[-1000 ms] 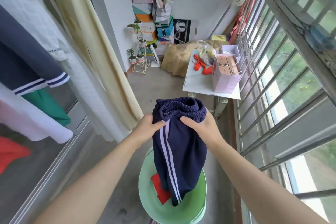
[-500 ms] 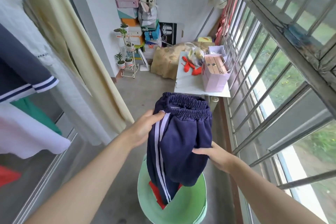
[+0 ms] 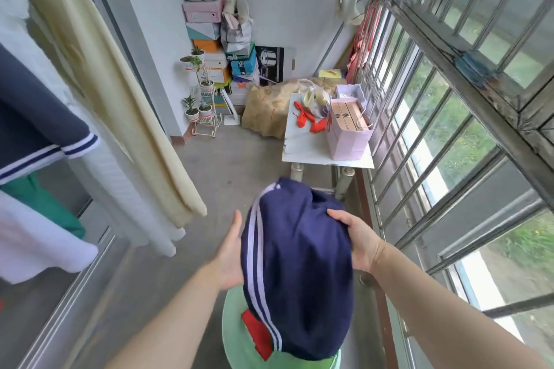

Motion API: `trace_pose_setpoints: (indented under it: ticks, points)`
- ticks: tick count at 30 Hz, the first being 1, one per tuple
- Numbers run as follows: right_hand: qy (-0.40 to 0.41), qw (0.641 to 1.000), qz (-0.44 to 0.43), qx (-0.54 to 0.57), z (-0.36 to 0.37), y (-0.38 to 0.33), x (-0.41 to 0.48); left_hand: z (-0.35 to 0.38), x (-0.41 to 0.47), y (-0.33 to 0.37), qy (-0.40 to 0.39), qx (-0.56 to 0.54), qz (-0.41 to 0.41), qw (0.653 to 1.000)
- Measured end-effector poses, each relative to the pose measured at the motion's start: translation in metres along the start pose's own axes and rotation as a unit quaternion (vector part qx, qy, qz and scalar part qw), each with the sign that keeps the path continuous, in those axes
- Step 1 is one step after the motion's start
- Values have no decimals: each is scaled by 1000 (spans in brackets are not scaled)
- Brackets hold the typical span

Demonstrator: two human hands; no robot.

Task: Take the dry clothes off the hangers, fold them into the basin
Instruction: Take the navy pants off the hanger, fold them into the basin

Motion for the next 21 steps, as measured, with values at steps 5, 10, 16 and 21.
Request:
trace_pose_setpoints:
  ticks: [5,10,16,21]
  points:
    - [104,983,95,-118,-48,21,5,-12,-5,9,19,248,-29,968]
    - [151,963,82,-209,-64,27,9,-36,-3,0,73,342,-67,934]
    - [36,941,-73,-329,-40,10,12,-45,1,-1,116,326,11,938]
    - [-38,796,-11,-605,-21,15,15,-38,-6,19,169,369,118,906]
Point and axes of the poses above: each hand's wrist, its own x-axis towards the middle knuckle, its own z-axis out of the palm, y = z × x, the point moved 8 cm from there along x, towards the middle knuckle, and after that the axes turned 9 degrees about -y, right-handed, at the moved point
